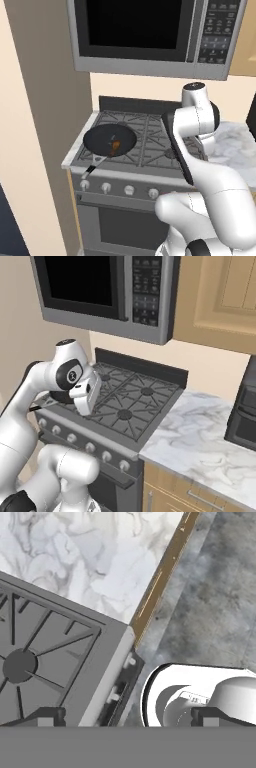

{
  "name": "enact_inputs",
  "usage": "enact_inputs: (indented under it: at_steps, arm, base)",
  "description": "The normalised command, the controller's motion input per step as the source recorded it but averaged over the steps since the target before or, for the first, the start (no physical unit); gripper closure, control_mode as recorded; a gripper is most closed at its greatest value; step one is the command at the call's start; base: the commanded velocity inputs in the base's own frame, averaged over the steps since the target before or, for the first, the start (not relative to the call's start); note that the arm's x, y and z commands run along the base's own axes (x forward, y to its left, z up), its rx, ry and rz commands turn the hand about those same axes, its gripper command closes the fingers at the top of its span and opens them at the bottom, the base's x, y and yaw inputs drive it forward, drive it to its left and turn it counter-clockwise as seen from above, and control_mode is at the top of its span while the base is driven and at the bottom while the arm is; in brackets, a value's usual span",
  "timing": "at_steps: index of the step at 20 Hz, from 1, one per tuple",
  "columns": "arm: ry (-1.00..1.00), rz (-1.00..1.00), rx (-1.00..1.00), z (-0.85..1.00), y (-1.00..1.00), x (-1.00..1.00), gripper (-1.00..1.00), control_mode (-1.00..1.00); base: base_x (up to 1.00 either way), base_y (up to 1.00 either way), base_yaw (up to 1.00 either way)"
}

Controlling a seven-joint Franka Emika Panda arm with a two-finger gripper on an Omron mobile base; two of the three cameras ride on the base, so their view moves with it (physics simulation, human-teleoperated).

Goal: Take the chicken drumsticks from the pan and place one on each plate on the dining counter.

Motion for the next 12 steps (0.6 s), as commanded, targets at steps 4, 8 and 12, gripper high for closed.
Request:
enact_inputs:
  at_steps: [4,8,12]
  arm:
    - [0.00,0.00,0.00,0.00,0.00,0.00,-1.00,1.00]
    - [0.00,0.00,0.00,0.00,0.00,0.00,-1.00,1.00]
    - [0.00,0.00,0.00,0.00,0.00,0.00,-1.00,1.00]
  base:
    - [0.43,0.11,-0.10]
    - [0.43,0.28,-0.11]
    - [0.46,0.42,-0.12]
